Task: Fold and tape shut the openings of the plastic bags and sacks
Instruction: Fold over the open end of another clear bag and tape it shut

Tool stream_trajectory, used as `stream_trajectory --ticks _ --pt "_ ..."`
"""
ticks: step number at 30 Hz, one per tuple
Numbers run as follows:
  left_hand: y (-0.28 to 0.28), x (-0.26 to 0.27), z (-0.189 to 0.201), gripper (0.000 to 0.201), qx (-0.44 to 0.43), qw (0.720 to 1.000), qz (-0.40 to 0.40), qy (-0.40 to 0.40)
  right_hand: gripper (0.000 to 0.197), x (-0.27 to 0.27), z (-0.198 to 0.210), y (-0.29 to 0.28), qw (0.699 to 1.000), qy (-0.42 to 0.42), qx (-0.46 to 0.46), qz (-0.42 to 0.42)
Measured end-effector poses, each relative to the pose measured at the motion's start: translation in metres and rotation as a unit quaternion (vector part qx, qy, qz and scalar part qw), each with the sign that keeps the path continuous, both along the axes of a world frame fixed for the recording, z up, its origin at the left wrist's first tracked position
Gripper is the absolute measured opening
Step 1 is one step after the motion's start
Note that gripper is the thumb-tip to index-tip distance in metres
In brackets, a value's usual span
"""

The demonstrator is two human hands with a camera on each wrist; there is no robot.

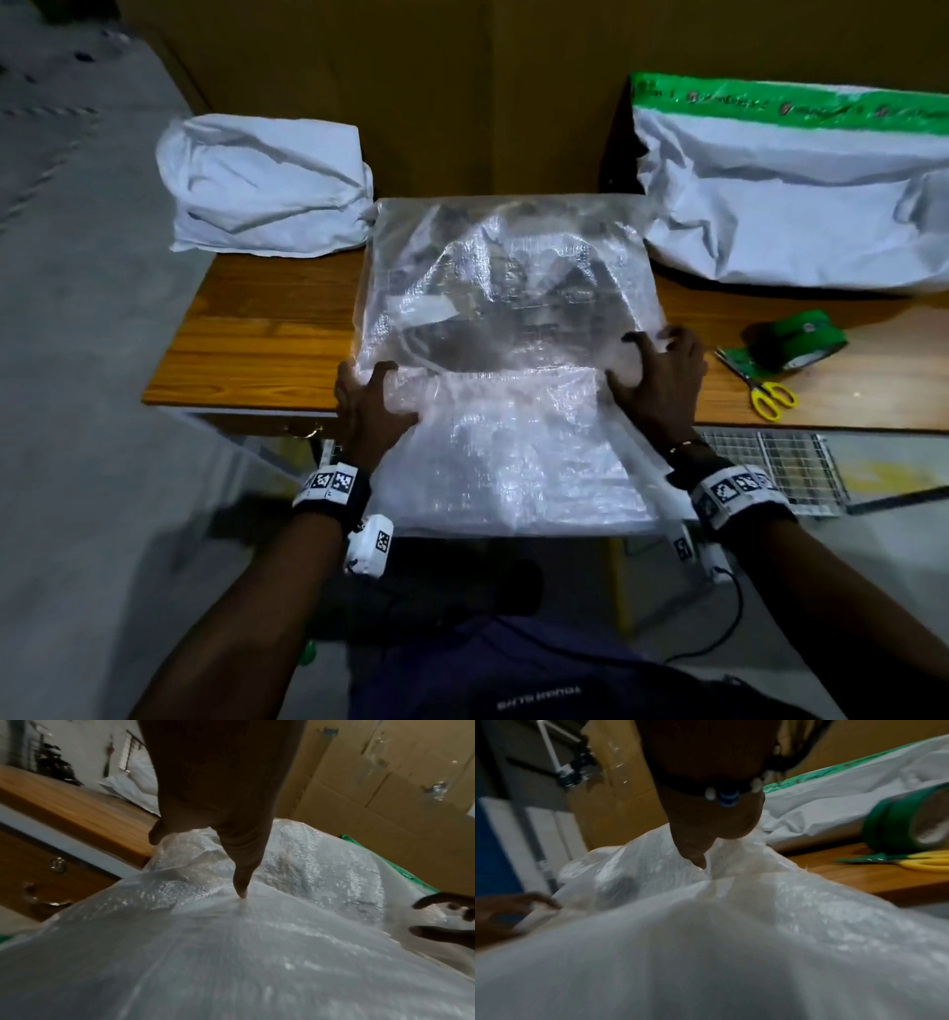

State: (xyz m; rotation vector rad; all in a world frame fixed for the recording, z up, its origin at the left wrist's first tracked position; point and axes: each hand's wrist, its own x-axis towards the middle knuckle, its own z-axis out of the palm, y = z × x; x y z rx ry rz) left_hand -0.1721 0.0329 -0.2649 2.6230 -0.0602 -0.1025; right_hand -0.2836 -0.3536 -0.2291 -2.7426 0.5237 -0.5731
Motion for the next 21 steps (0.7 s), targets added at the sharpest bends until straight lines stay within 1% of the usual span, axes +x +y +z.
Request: stream_trajectory --ticks 1,2,4,5,7,9,10,13,17,21 --pt "0.002 0.002 0.005 0.090 -0.003 1.000 0.002 0.015 0.061 -0.001 0.004 -0.005 0.999 0.008 0.030 -0.019" --pt "0.005 0.009 0.005 0.093 -0.008 1.000 0.004 0.027 0.066 0.001 0.001 -0.013 0.997 0.022 0.073 -0.014" --pt "0.008 0.028 0.011 0.090 -0.012 0.999 -0.009 0.042 0.079 0.009 0.000 -0.026 0.983 0.078 0.159 0.037" --pt "0.009 0.038 0.013 0.089 -0.027 0.998 -0.027 0.051 0.087 0.014 0.000 -0.031 0.975 0.108 0.184 0.056" --pt "0.007 0.058 0.016 0.089 -0.082 0.991 -0.058 0.086 0.097 0.027 0.003 -0.033 0.965 0.147 0.205 0.075" --pt "-0.002 0.075 0.020 0.090 -0.091 0.988 -0.070 0.101 0.101 0.042 0.003 -0.029 0.963 0.155 0.201 0.086" --pt "-0.007 0.081 0.024 0.092 -0.093 0.988 -0.073 0.102 0.102 0.050 0.006 -0.026 0.966 0.149 0.192 0.093" --pt "-0.025 0.098 0.039 0.102 -0.108 0.988 -0.089 0.073 0.106 0.077 0.022 -0.023 0.974 0.096 0.183 0.089" --pt "-0.044 0.137 0.080 0.103 -0.132 0.986 -0.099 0.020 0.110 0.121 0.061 -0.033 0.979 0.050 0.165 0.107" --pt "-0.052 0.188 0.113 0.103 -0.135 0.983 -0.108 -0.058 0.113 0.175 0.096 -0.053 0.984 0.004 0.138 0.110"
